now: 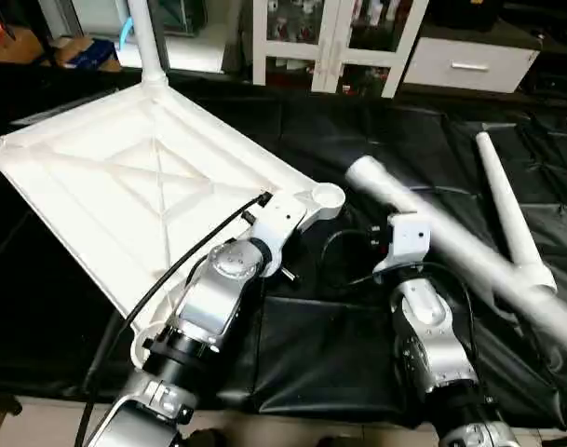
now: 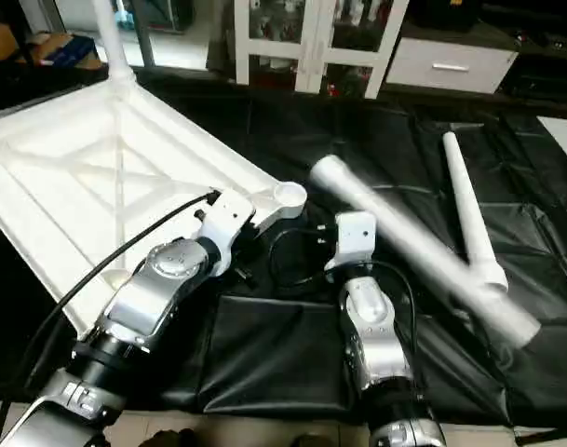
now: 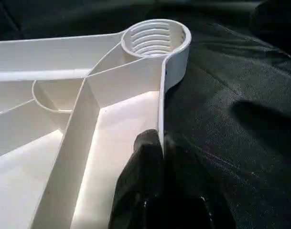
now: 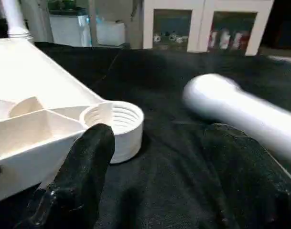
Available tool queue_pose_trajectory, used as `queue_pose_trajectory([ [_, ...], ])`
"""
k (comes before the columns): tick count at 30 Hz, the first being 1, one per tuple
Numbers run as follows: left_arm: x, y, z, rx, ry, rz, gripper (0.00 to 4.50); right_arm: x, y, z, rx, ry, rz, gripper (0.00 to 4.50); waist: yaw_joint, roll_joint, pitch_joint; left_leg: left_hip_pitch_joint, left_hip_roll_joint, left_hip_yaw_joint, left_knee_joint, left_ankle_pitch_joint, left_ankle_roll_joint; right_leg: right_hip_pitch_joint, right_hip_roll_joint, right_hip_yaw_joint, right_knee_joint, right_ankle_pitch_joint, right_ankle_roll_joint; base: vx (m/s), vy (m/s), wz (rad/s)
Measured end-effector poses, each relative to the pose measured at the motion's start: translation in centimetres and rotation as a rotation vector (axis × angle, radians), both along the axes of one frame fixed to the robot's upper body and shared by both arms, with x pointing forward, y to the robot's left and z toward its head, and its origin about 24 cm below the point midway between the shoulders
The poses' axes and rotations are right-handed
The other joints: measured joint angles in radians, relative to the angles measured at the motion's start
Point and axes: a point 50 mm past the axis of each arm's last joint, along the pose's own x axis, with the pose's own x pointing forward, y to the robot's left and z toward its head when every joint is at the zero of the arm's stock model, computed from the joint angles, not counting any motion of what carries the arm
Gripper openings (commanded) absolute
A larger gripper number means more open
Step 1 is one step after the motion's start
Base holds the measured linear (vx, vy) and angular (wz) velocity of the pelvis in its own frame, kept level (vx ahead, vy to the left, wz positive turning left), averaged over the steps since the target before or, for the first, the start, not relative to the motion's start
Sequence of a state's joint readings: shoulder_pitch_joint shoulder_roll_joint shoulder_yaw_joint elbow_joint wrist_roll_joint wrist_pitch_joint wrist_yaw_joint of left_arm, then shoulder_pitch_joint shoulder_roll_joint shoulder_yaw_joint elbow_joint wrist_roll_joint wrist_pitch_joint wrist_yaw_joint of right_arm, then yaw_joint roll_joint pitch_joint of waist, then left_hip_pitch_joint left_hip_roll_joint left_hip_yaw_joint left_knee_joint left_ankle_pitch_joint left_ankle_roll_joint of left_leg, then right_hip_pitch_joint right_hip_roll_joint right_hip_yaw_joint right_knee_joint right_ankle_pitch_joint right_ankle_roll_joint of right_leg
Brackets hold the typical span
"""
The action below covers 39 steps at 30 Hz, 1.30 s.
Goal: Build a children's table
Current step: Insert table leg to table base
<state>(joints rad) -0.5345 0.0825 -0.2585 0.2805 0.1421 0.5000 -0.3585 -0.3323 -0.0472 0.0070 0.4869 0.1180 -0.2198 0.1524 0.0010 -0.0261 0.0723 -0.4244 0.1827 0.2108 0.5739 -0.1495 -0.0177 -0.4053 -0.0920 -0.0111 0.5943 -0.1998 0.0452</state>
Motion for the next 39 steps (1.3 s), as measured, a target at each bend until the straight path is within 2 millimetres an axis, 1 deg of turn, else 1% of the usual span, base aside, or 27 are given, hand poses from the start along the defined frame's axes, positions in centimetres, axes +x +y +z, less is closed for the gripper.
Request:
queue_pose_trajectory([
  [1, 0.0, 0.1, 0.0, 0.003, -0.002, -0.001, 0.0, 0.0, 0.1, 0.2, 0.008, -0.003, 0.01, 3.36, 0.0, 0.0, 0.0, 0.0, 0.0, 0.0, 0.0, 0.0, 0.0, 0.0, 0.0, 0.0, 0.0, 0.0, 0.0, 0.0, 0.0, 0.0],
  [3, 0.1, 0.6, 0.0, 0.014, -0.013, -0.012, 0.0, -0.1, 0.5, 1.5, 0.027, -0.041, 0.068, 3.36, -0.001, 0.002, 0.001, 0.0, 0.0, 0.0, 0.001, -0.001, -0.001, -0.001, 0.0, 0.0, 0.0, 0.001, -0.001, 0.0, 0.0, 0.0],
  [5, 0.1, 1.5, 0.0, 0.024, -0.023, -0.038, 0.0, 0.0, 0.8, 3.5, 0.039, -0.107, 0.125, 3.66, 0.003, 0.003, 0.002, 0.002, 0.001, 0.0, 0.001, 0.0, -0.001, 0.0, 0.0, -0.001, 0.001, 0.001, -0.001, 0.0, 0.0, 0.0],
  [7, 0.0, 2.2, -0.1, 0.035, -0.032, -0.076, 0.0, 0.2, 0.7, 4.9, 0.031, -0.148, 0.149, 3.75, 0.009, 0.004, 0.002, 0.002, 0.001, 0.0, 0.001, -0.001, -0.002, 0.001, 0.0, -0.001, 0.001, 0.002, -0.001, 0.0, 0.0, 0.0],
  [9, -0.2, 2.7, -0.2, 0.054, -0.047, -0.125, 0.0, 0.5, 0.2, 5.4, 0.012, -0.135, 0.144, 3.99, 0.017, 0.005, 0.002, 0.003, 0.001, 0.0, 0.001, -0.001, -0.003, 0.001, 0.0, -0.001, 0.001, 0.002, -0.002, 0.0, 0.0, 0.0],
  [11, -0.7, 3.0, -0.3, 0.07, -0.071, -0.187, 0.0, 0.8, -1.0, 5.1, -0.016, -0.078, 0.107, 4.15, 0.031, 0.005, 0.002, 0.003, 0.001, 0.0, 0.001, -0.002, -0.005, 0.002, 0.0, -0.001, 0.001, 0.002, -0.003, 0.0, 0.0, 0.0],
  [12, -0.8, 3.2, -0.3, 0.077, -0.076, -0.206, 0.0, 0.9, -1.5, 5.0, -0.023, -0.059, 0.091, 4.15, 0.037, 0.006, 0.002, 0.003, 0.001, 0.0, 0.001, -0.002, -0.005, 0.002, 0.0, -0.001, 0.001, 0.002, -0.003, 0.0, 0.0, 0.0],
  [14, -1.2, 3.6, -0.4, 0.091, -0.092, -0.257, 0.0, 1.3, -2.3, 5.0, -0.052, -0.004, 0.07, 4.4, 0.042, 0.008, 0.003, 0.003, 0.0, 0.001, 0.002, -0.002, -0.005, 0.002, -0.001, 0.0, 0.002, 0.003, -0.003, 0.0, 0.0, 0.0],
  [17, -2.2, 3.7, -0.7, 0.099, -0.102, -0.344, 0.0, 2.1, -4.1, 5.9, -0.122, 0.068, 0.029, 4.4, 0.053, 0.012, 0.003, 0.003, 0.0, 0.001, 0.004, -0.002, -0.005, 0.002, -0.002, 0.0, 0.002, 0.003, -0.002, 0.0, 0.0, 0.0],
  [18, -2.7, 3.6, -0.8, 0.094, -0.102, -0.381, 0.0, 2.7, -5.2, 6.4, -0.159, 0.104, 0.005, 4.4, 0.059, 0.014, 0.002, 0.003, -0.001, 0.001, 0.004, -0.002, -0.005, 0.003, -0.002, 0.0, 0.002, 0.003, -0.002, 0.0, 0.0, 0.0],
  [19, -3.3, 3.4, -0.9, 0.088, -0.101, -0.434, 0.0, 3.2, -6.9, 7.0, -0.191, 0.133, -0.043, 4.4, 0.07, 0.016, 0.002, 0.003, -0.001, 0.002, 0.004, -0.001, -0.004, 0.004, -0.003, 0.0, 0.002, 0.003, -0.002, 0.0, 0.0, 0.0],
  [20, -3.7, 3.2, -1.0, 0.087, -0.104, -0.472, 0.0, 3.5, -8.1, 7.6, -0.208, 0.14, -0.08, 4.4, 0.079, 0.017, 0.002, 0.003, -0.001, 0.004, 0.004, -0.001, -0.003, 0.004, -0.004, 0.0, 0.002, 0.003, -0.002, 0.0, 0.0, 0.0],
  [22, -4.2, 2.6, -1.0, 0.084, -0.108, -0.53, 0.0, 4.0, -9.6, 8.5, -0.231, 0.141, -0.138, 4.4, 0.09, 0.018, 0.001, 0.004, 0.001, 0.009, 0.004, 0.0, -0.002, 0.004, -0.004, 0.001, 0.003, 0.003, -0.002, 0.0, 0.0, 0.0],
  [24, -4.6, 2.2, -1.0, 0.079, -0.109, -0.575, 0.0, 4.3, -10.4, 8.5, -0.246, 0.167, -0.166, 4.4, 0.091, 0.018, 0.002, 0.004, 0.002, 0.013, 0.004, 0.001, -0.001, 0.003, -0.006, 0.001, 0.006, 0.003, -0.002, 0.0, 0.0, 0.0],
  [26, -5.0, 1.7, -1.1, 0.069, -0.106, -0.62, 0.0, 4.4, -12.1, 8.1, -0.289, 0.24, -0.213, 4.4, 0.091, 0.019, 0.002, 0.004, 0.0, 0.015, 0.006, 0.001, -0.001, 0.002, -0.01, 0.001, 0.008, 0.003, -0.002, 0.0, 0.0, 0.0],
  [28, -5.4, 1.4, -1.2, 0.048, -0.109, -0.657, 0.0, 4.3, -14.4, 7.8, -0.329, 0.341, -0.253, 4.4, 0.089, 0.02, 0.003, 0.004, -0.002, 0.017, 0.007, 0.001, 0.0, 0.003, -0.014, 0.0, 0.008, 0.004, -0.001, 0.0, 0.0, 0.0],
  [29, -5.5, 1.4, -1.3, 0.039, -0.11, -0.667, 0.0, 4.2, -15.1, 7.8, -0.335, 0.375, -0.255, 4.4, 0.087, 0.02, 0.003, 0.004, -0.002, 0.017, 0.008, 0.001, 0.0, 0.002, -0.014, 0.001, 0.009, 0.004, -0.001, 0.0, 0.0, 0.0],
  [32, -5.7, 1.1, -1.2, 0.023, -0.124, -0.69, 0.0, 4.1, -16.2, 7.3, -0.364, 0.465, -0.271, 4.4, 0.077, 0.018, 0.004, 0.003, -0.001, 0.017, 0.013, 0.001, 0.001, 0.001, -0.014, 0.001, 0.013, 0.004, -0.001, 0.0, 0.0, 0.0],
  [33, -5.7, 0.9, -1.0, 0.01, -0.136, -0.698, 0.0, 4.0, -16.7, 7.0, -0.38, 0.504, -0.286, 4.4, 0.077, 0.018, 0.004, 0.003, -0.001, 0.017, 0.013, 0.001, 0.001, 0.001, -0.014, 0.001, 0.014, 0.004, -0.001, 0.0, 0.0, 0.0],
  [34, -5.9, 0.5, -0.4, -0.031, -0.173, -0.729, 0.0, 3.7, -17.4, 6.5, -0.387, 0.551, -0.31, 4.4, 0.079, 0.017, 0.004, 0.003, -0.001, 0.017, 0.014, 0.001, 0.001, 0.001, -0.015, 0.0, 0.014, 0.004, -0.001, 0.0, 0.0, 0.0],
  [36, -5.9, -0.1, 0.6, -0.059, -0.227, -0.766, 0.0, 3.5, -18.0, 6.3, -0.392, 0.587, -0.321, 4.4, 0.078, 0.017, 0.004, 0.003, -0.001, 0.017, 0.015, 0.001, 0.001, 0.001, -0.015, 0.001, 0.015, 0.004, -0.001, 0.0, 0.0, 0.0],
  [37, -5.9, -0.3, 1.1, -0.073, -0.252, -0.781, 0.0, 3.5, -18.2, 6.2, -0.398, 0.608, -0.322, 4.4, 0.073, 0.017, 0.004, 0.003, -0.001, 0.017, 0.016, 0.0, 0.001, 0.001, -0.015, 0.001, 0.016, 0.004, -0.001, 0.0, 0.0, 0.0],
  [39, -6.0, -0.4, 1.2, -0.079, -0.264, -0.796, 0.0, 3.4, -18.7, 6.1, -0.407, 0.638, -0.328, 4.4, 0.064, 0.017, 0.004, 0.003, -0.001, 0.017, 0.016, 0.0, 0.001, 0.001, -0.015, 0.001, 0.016, 0.004, -0.001, 0.0, 0.0, 0.0],
])
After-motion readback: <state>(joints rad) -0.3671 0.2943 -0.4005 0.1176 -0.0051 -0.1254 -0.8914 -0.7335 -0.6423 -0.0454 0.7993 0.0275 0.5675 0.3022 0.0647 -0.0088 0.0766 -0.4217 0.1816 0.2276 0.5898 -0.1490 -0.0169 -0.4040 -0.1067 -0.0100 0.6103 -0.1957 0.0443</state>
